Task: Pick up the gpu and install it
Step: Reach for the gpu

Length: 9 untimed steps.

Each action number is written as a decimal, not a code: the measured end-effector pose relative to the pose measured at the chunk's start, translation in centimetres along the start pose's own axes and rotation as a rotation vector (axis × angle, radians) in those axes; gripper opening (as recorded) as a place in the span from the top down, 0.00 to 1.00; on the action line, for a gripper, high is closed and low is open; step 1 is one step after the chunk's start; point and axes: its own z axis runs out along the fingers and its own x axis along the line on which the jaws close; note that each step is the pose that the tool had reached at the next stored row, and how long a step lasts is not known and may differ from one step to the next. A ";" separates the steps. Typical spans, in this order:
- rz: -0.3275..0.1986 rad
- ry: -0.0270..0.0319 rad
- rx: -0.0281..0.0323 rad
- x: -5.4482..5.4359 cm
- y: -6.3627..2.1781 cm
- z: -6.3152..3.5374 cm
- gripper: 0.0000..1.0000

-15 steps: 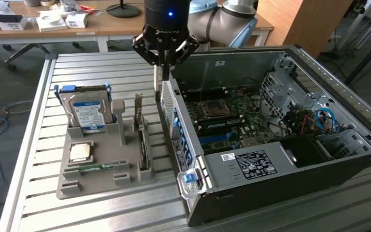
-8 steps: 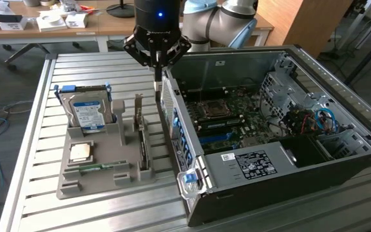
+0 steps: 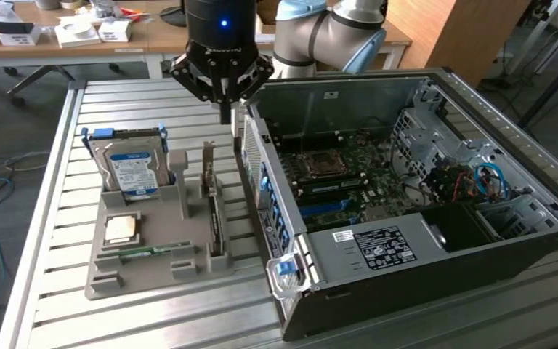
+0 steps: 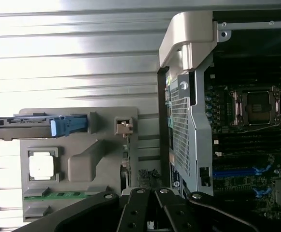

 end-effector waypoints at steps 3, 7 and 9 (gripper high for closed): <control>0.000 0.0000 0.0000 0.6 -0.05 0.03 0.89; 0.000 0.0001 0.0001 1.5 -0.12 0.07 0.89; 0.000 0.0000 0.0000 1.8 -0.15 0.10 0.89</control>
